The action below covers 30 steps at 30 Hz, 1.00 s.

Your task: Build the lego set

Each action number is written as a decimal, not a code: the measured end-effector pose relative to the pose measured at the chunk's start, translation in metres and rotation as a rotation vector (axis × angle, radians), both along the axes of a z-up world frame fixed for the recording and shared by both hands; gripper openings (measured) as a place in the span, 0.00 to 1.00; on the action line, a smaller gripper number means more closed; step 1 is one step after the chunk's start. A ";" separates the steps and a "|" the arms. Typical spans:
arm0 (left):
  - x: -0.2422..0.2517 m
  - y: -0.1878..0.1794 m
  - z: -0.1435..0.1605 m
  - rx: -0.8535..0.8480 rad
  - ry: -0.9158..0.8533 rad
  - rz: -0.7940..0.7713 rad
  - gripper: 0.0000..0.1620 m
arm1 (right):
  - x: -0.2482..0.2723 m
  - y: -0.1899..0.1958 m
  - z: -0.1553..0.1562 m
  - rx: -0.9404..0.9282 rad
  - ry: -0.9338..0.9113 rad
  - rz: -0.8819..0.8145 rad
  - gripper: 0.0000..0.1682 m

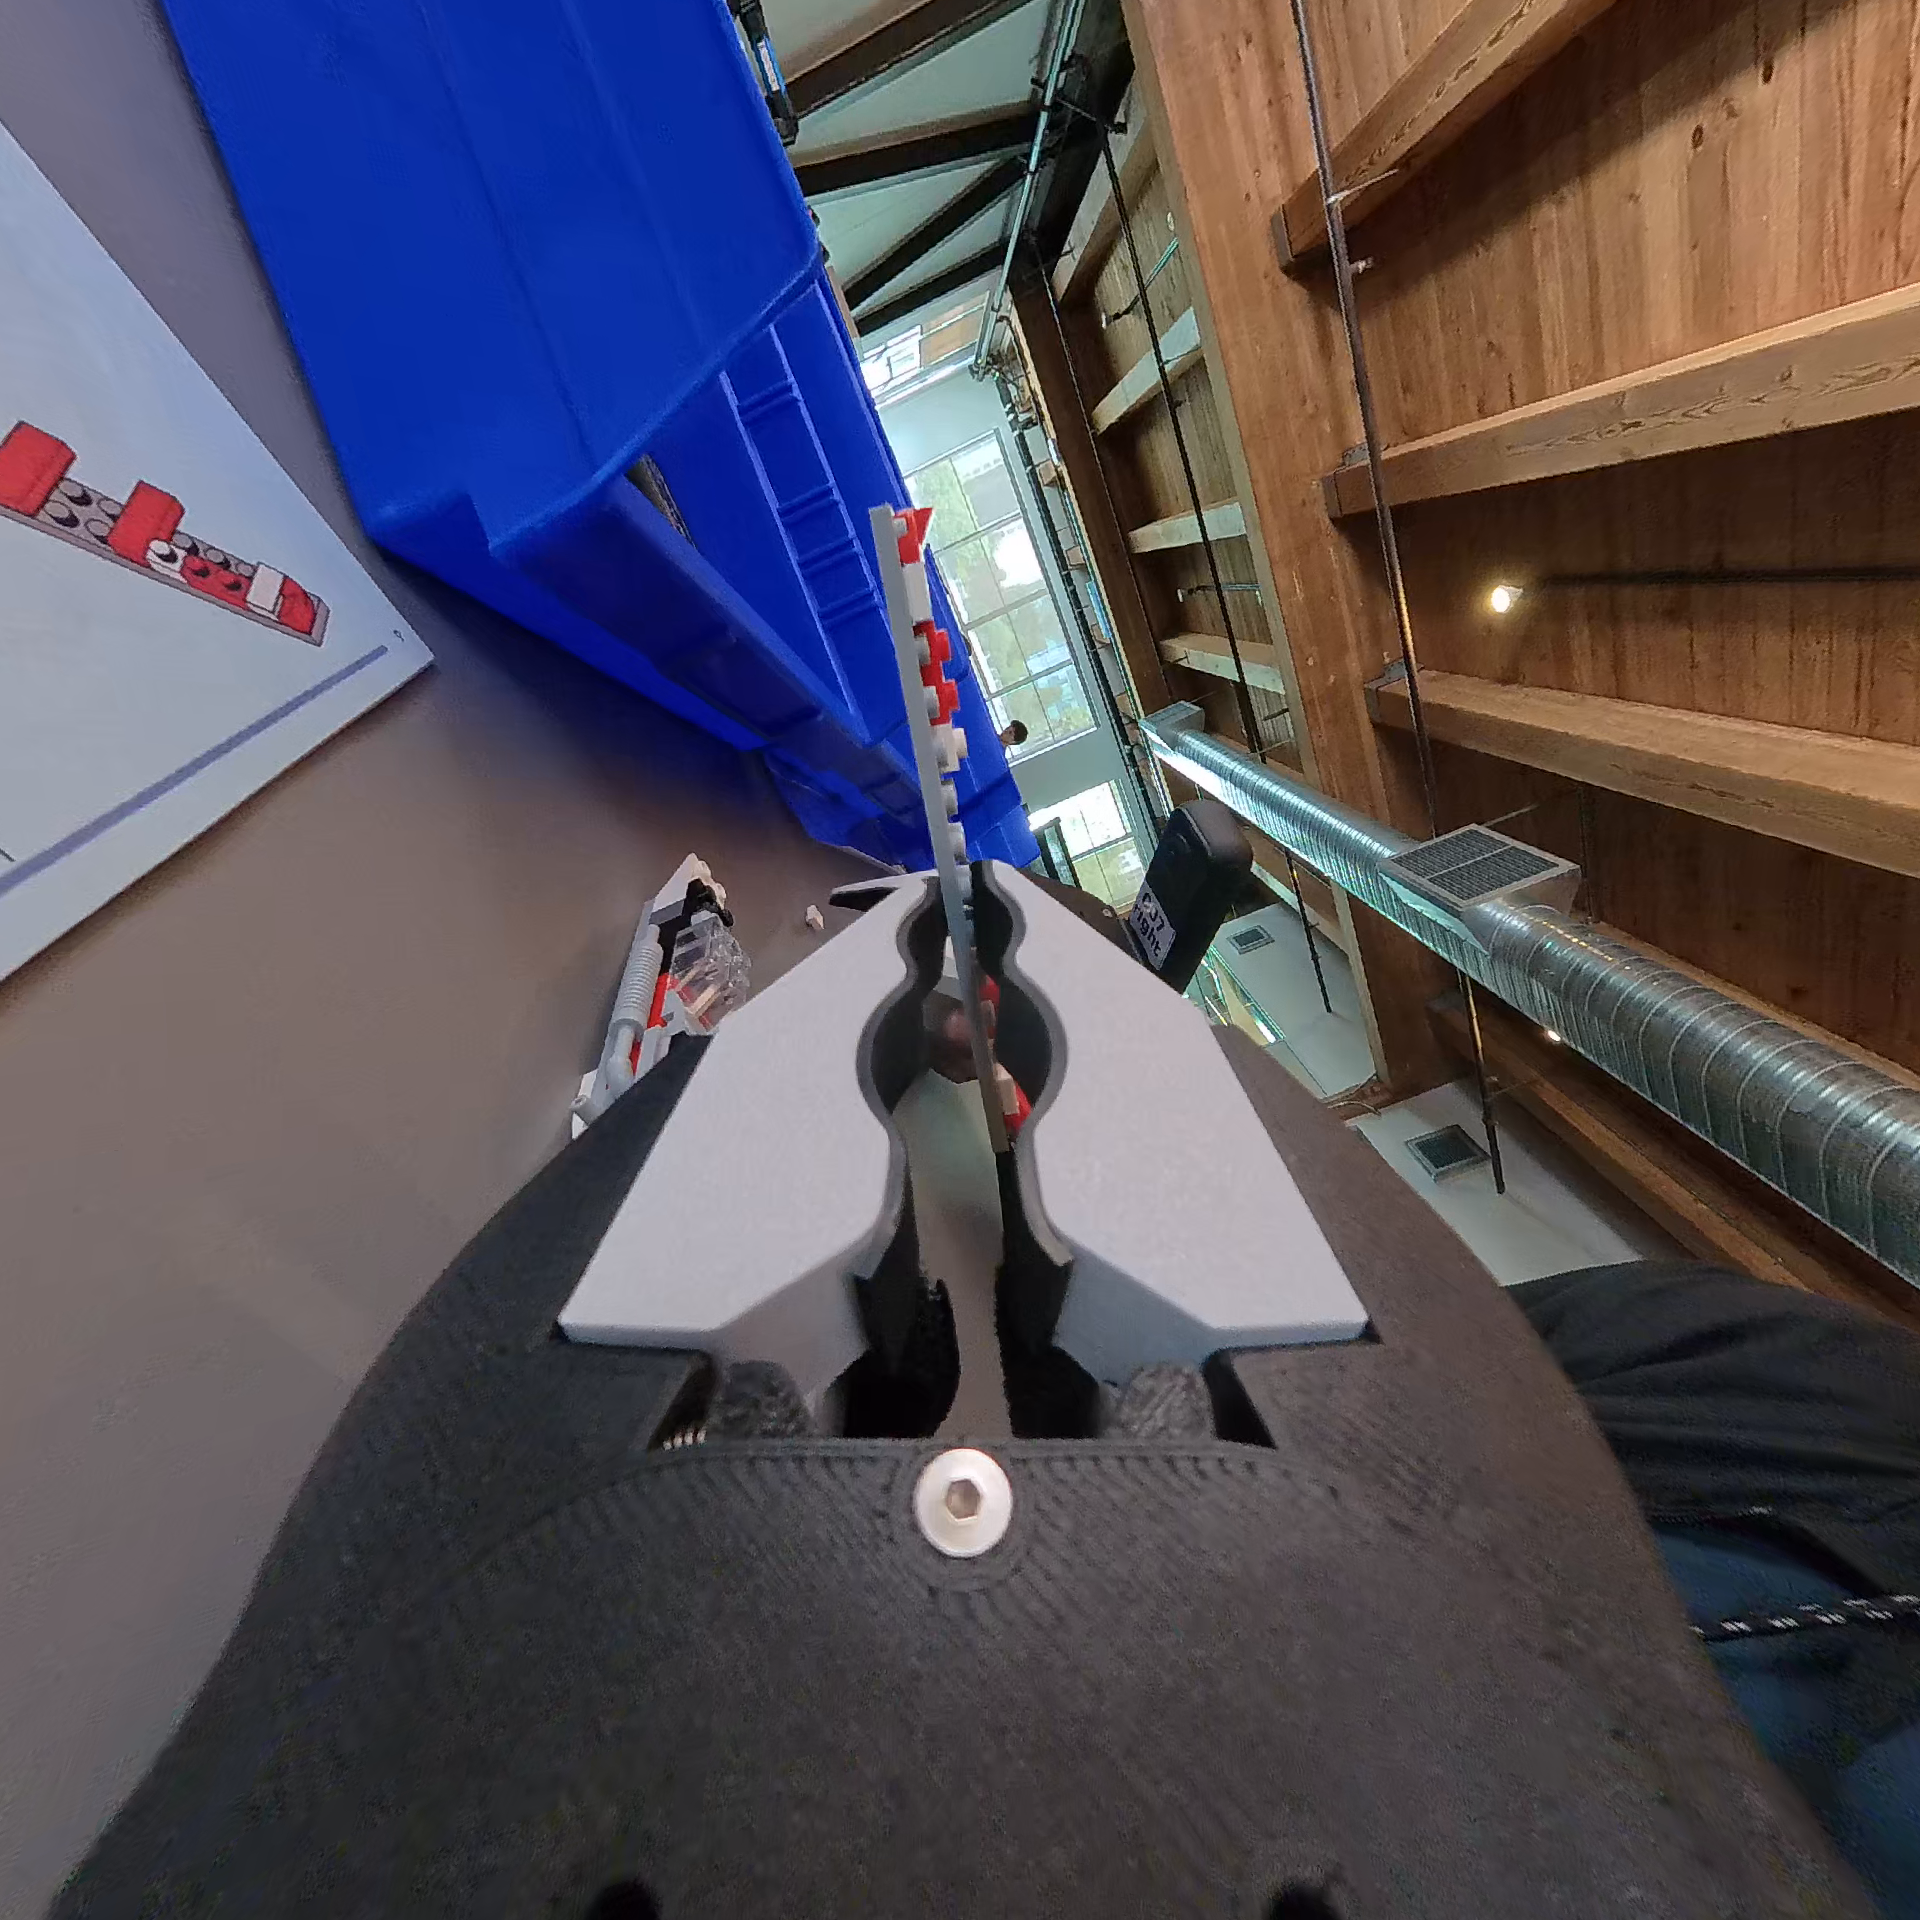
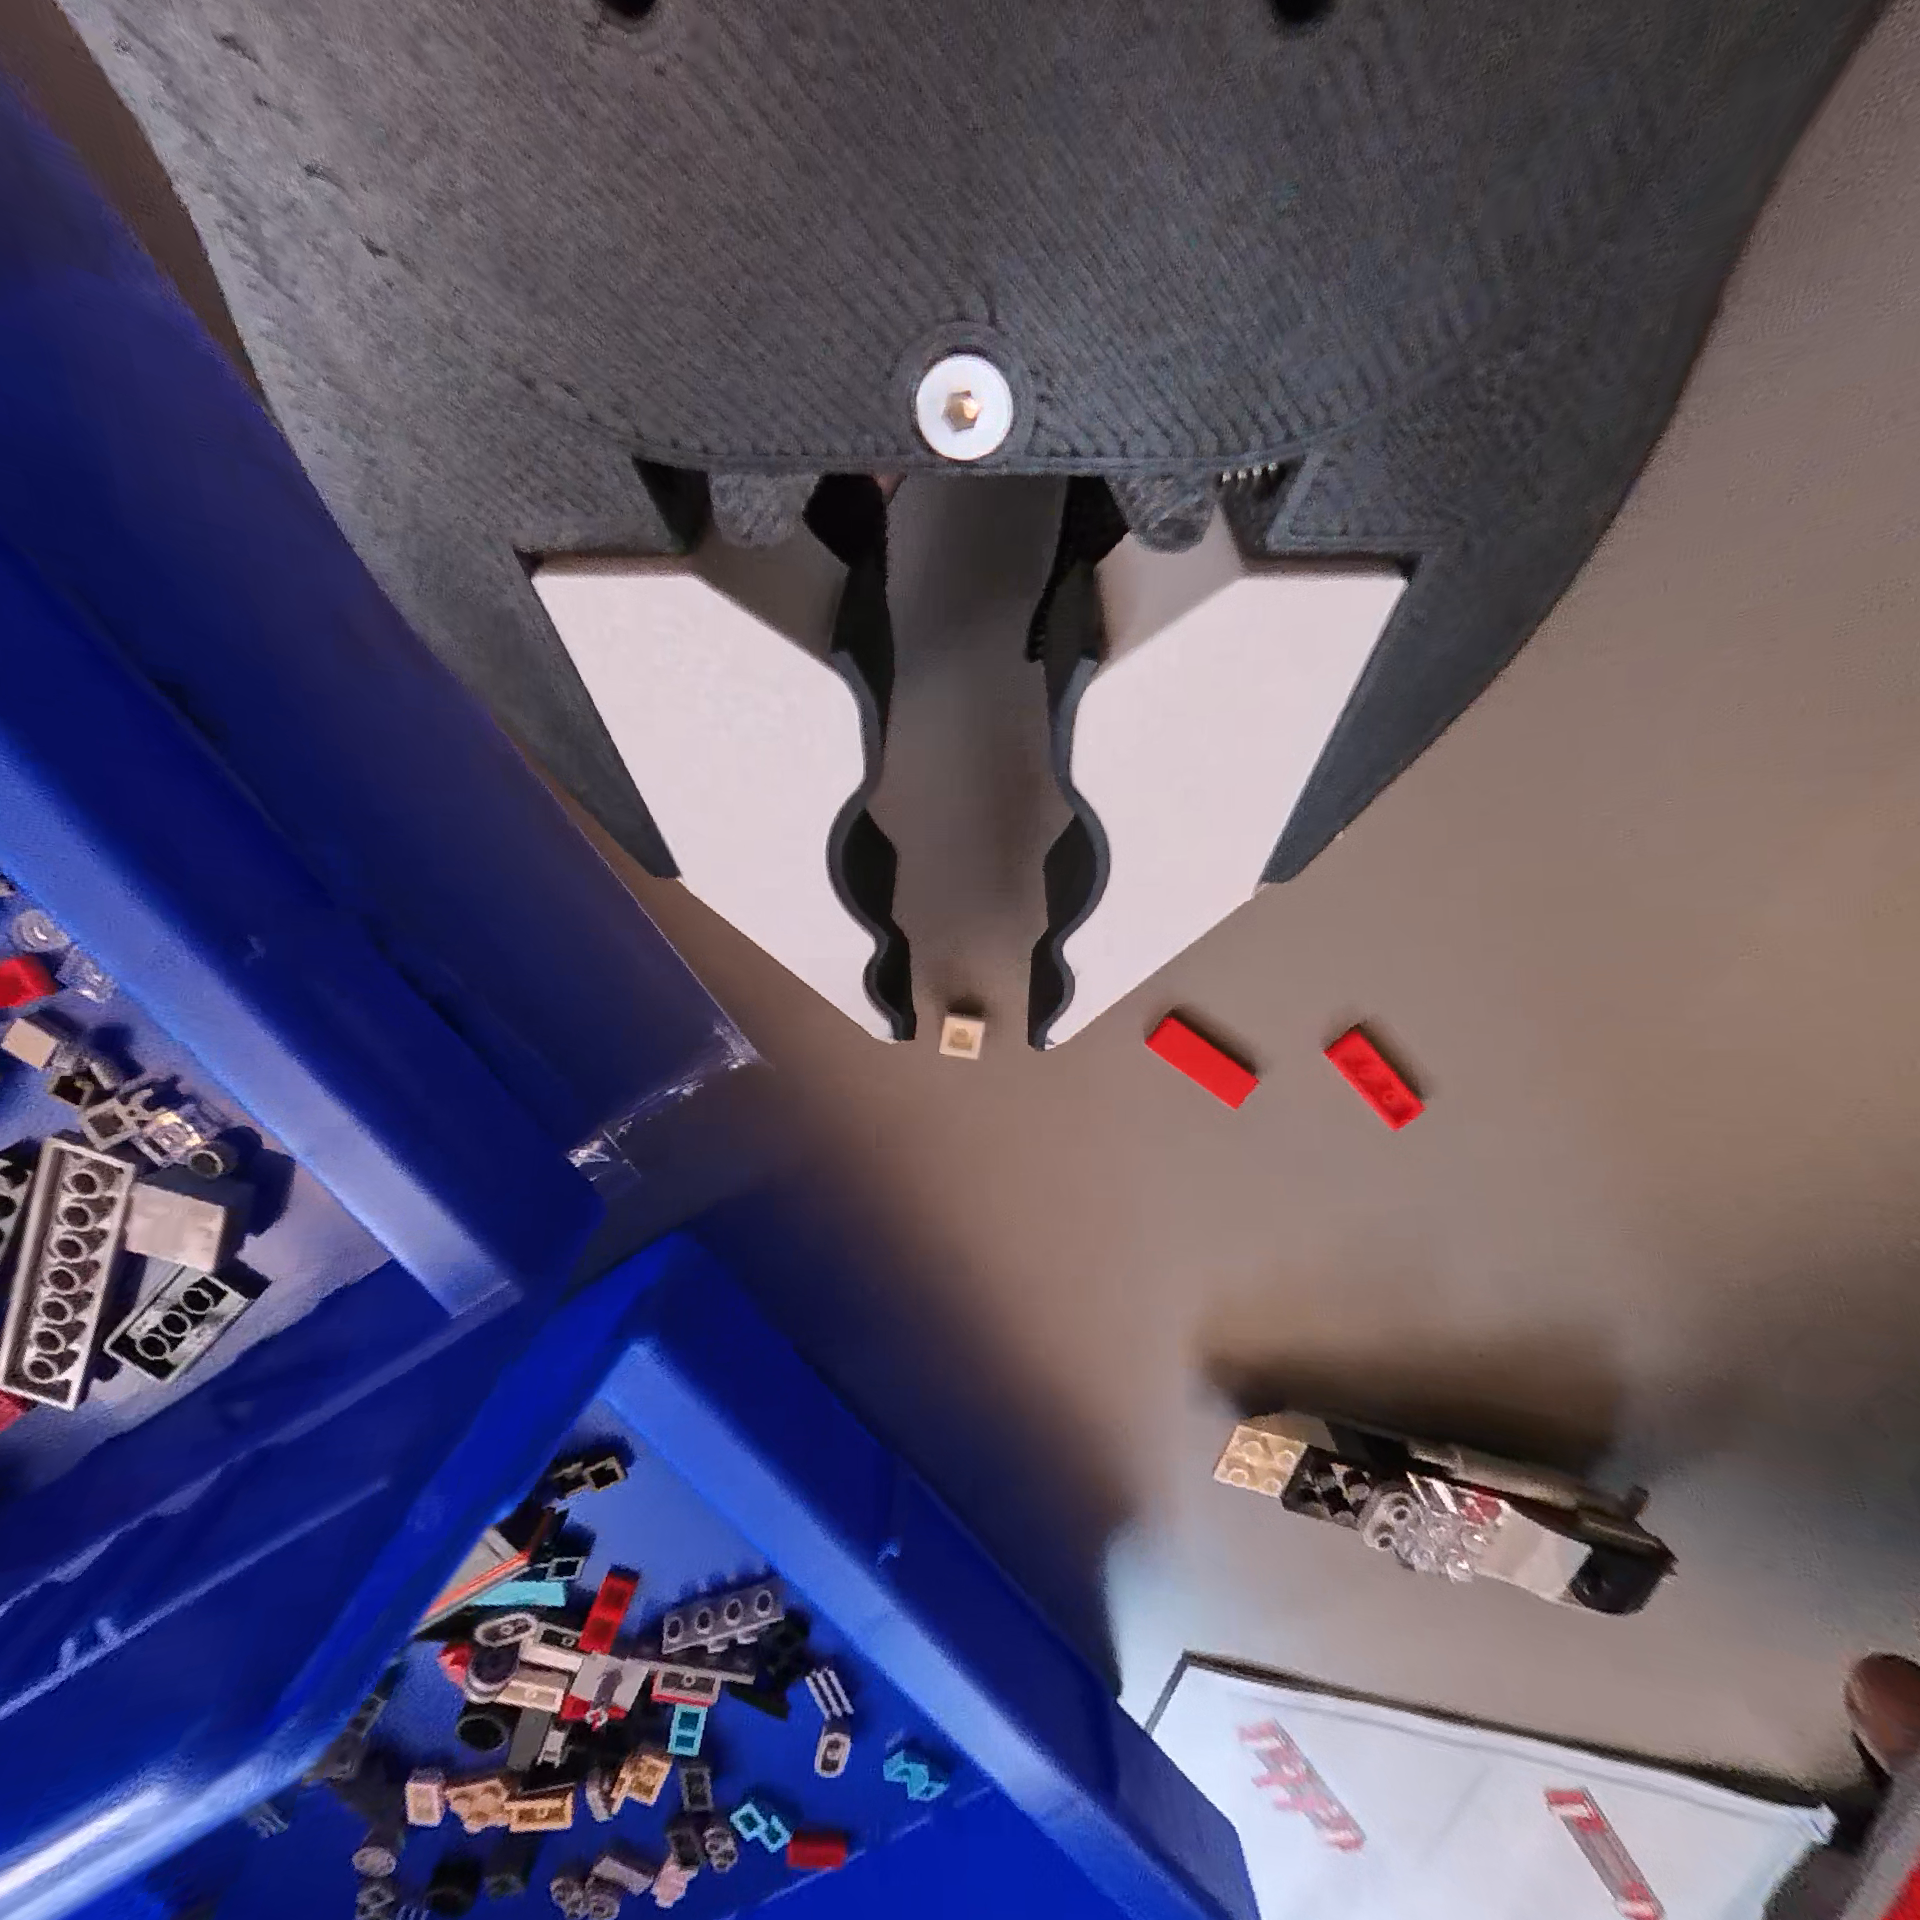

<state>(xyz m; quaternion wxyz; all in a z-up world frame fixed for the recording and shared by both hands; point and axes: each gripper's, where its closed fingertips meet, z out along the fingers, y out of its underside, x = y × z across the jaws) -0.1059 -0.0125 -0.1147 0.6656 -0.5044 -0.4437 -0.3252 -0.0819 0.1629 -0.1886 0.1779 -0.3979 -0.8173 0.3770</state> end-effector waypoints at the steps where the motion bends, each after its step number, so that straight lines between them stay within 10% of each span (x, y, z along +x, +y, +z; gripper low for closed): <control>1: 0.000 0.000 0.000 0.001 0.000 0.001 0.03 | -0.001 -0.001 -0.002 0.014 -0.003 0.002 0.13; 30: -0.002 -0.003 0.001 0.002 0.002 0.009 0.03 | 0.001 0.007 0.018 -0.157 0.038 -0.028 0.10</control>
